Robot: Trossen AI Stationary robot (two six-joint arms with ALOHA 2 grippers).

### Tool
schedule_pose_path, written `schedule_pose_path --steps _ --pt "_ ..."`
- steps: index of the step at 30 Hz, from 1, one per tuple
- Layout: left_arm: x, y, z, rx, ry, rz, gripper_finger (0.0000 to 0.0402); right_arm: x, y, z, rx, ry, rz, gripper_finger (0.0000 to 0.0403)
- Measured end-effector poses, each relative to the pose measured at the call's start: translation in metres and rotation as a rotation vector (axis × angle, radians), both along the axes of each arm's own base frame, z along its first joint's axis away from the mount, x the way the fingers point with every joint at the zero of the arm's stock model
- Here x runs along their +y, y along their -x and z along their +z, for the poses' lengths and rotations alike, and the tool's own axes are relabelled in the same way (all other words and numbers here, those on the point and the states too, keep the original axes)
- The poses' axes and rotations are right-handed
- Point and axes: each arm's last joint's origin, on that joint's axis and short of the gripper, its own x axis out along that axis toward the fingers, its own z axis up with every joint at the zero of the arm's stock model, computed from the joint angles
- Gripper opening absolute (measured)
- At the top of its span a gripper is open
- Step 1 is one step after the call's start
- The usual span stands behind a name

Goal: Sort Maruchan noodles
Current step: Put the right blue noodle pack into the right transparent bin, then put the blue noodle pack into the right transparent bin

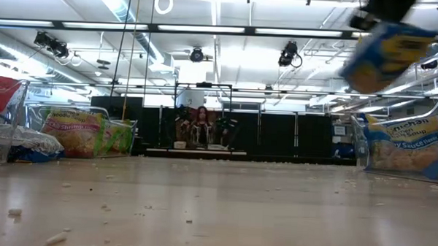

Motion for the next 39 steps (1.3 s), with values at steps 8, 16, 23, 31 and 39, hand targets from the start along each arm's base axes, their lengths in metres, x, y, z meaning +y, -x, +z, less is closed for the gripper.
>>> schedule_pose_path --steps 8,16,23,31,39 --pt "0.012 -0.016 -0.001 -0.018 0.047 0.065 0.0153 -0.004 0.074 -0.035 0.103 -0.153 -0.164 0.0012" --pt "0.020 -0.036 -0.003 -0.037 0.085 0.107 0.0153 -0.007 0.090 -0.081 0.181 -0.137 -0.221 0.0012" --pt "0.025 -0.040 -0.001 -0.052 0.124 0.078 0.0153 -0.003 0.074 -0.096 0.191 -0.196 -0.228 0.0025" --pt "0.044 -0.037 -0.002 -0.008 0.080 0.144 0.0157 -0.003 0.060 -0.107 0.230 -0.094 -0.204 0.0063" --pt "0.077 -0.008 -0.048 0.444 0.256 0.304 0.0207 -0.003 0.045 -0.055 0.094 -0.049 -0.212 0.0125"
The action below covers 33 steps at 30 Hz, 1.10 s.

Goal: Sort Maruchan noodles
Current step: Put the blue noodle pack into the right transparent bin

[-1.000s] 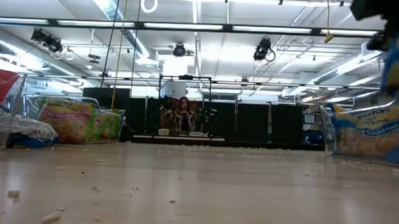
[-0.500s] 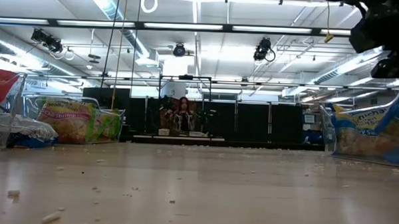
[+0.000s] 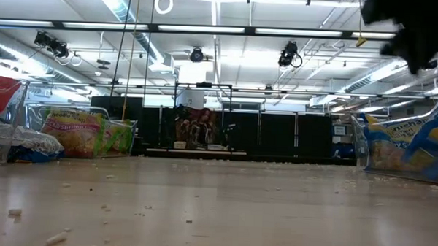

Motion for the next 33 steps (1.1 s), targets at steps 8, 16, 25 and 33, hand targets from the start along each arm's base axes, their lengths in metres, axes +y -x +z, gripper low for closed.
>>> schedule_pose_path --steps 8,16,25,33 --pt "0.010 0.015 -0.065 0.398 0.326 0.136 0.0248 -0.009 -0.006 0.098 -0.437 0.247 -0.151 0.0143" --pt "0.043 0.019 -0.157 0.613 0.553 0.501 0.0235 -0.013 -0.009 0.140 -0.695 0.285 -0.186 0.0143" --pt "0.066 0.021 -0.230 0.587 0.577 0.637 0.0220 -0.009 -0.019 0.135 -0.672 0.270 -0.165 0.0142" --pt "0.065 0.011 -0.257 0.523 0.600 0.581 0.0220 -0.001 -0.026 0.130 -0.641 0.258 -0.123 0.0143"
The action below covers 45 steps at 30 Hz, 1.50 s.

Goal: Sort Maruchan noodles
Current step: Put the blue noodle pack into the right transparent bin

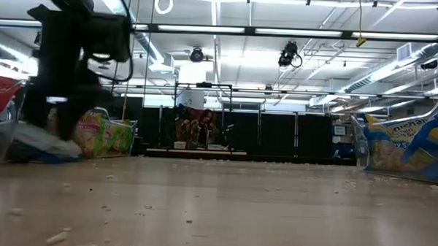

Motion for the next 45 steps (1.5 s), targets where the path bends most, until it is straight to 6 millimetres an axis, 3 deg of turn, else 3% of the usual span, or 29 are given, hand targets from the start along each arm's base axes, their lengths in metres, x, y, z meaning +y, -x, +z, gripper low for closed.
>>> schedule_pose_path --steps 9,12,14,19,22,25,28,33,36,40,45 --pt "0.008 -0.087 0.012 -0.793 -0.193 -0.035 0.0219 0.002 -0.015 -0.008 0.055 0.107 0.033 0.0142" --pt "0.012 -0.101 0.018 -0.933 -0.190 -0.038 0.0219 0.004 -0.031 -0.016 0.092 0.174 0.032 0.0143" --pt "0.014 -0.103 0.023 -0.923 -0.169 -0.060 0.0219 0.008 -0.047 -0.025 0.123 0.193 0.027 0.0143" --pt "0.012 -0.091 0.031 -0.714 -0.166 -0.161 0.0219 0.016 -0.092 -0.057 0.193 0.179 -0.007 0.0142" --pt "0.007 -0.080 0.029 -0.570 -0.148 -0.216 0.0219 0.017 -0.124 -0.085 0.243 0.157 -0.050 0.0142" --pt "0.002 -0.072 0.040 -0.537 -0.132 -0.253 0.0219 0.015 -0.156 -0.117 0.272 0.130 -0.099 0.0142" --pt "0.002 -0.057 0.064 -0.514 -0.139 -0.286 0.0219 0.013 -0.186 -0.148 0.255 0.124 -0.126 0.0142" --pt "0.007 -0.024 0.122 -0.501 -0.288 -0.376 0.0219 0.007 -0.224 -0.191 0.203 0.046 -0.099 0.0142" --pt "0.007 -0.002 0.151 -0.539 -0.377 -0.389 0.0219 0.000 -0.236 -0.216 0.217 -0.018 -0.120 0.0142" --pt "0.002 0.021 0.173 -0.643 -0.442 -0.389 0.0219 -0.013 -0.238 -0.236 0.299 -0.107 -0.148 0.0142" --pt "-0.003 0.039 0.183 -0.698 -0.499 -0.423 0.0219 -0.038 -0.226 -0.243 0.451 0.073 -0.171 0.0142"
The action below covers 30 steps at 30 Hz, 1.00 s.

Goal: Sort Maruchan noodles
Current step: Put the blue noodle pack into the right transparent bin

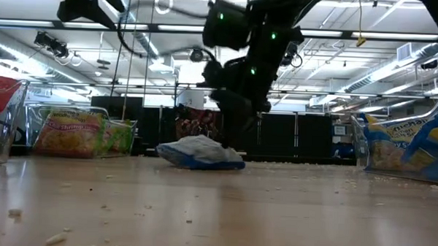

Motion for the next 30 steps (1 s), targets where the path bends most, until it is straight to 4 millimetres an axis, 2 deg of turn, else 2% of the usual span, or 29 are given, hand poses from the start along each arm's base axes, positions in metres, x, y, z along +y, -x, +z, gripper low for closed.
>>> schedule_pose_path --steps 4,7,10,13,17,21,24,30 --pt "-0.001 0.004 -0.001 0.020 -0.024 -0.009 0.0219 -0.033 0.017 0.005 0.176 0.214 -0.026 0.0142" --pt "-0.002 0.007 -0.002 0.047 -0.028 -0.019 0.0219 -0.044 0.026 0.017 0.193 0.191 -0.053 0.0142" --pt "-0.003 0.012 -0.006 0.105 -0.023 -0.034 0.0219 -0.031 0.026 0.032 0.132 0.083 0.061 0.0143" --pt "-0.005 0.018 -0.008 0.145 -0.030 -0.046 0.0219 -0.006 0.027 0.039 0.147 0.083 0.244 0.0142" --pt "-0.010 0.024 -0.008 0.146 -0.038 -0.061 0.0219 0.025 0.042 0.051 0.270 0.177 0.452 0.0143" --pt "-0.017 0.027 -0.007 0.119 -0.065 -0.075 0.0219 0.038 0.062 0.056 0.472 0.292 0.581 0.0142" --pt "-0.023 0.026 -0.005 0.093 -0.091 -0.081 0.0219 0.034 0.068 0.046 0.529 0.297 0.608 0.0143" --pt "-0.030 0.026 -0.002 0.045 -0.125 -0.098 0.0219 0.019 0.071 0.000 0.459 0.359 0.577 0.0144"
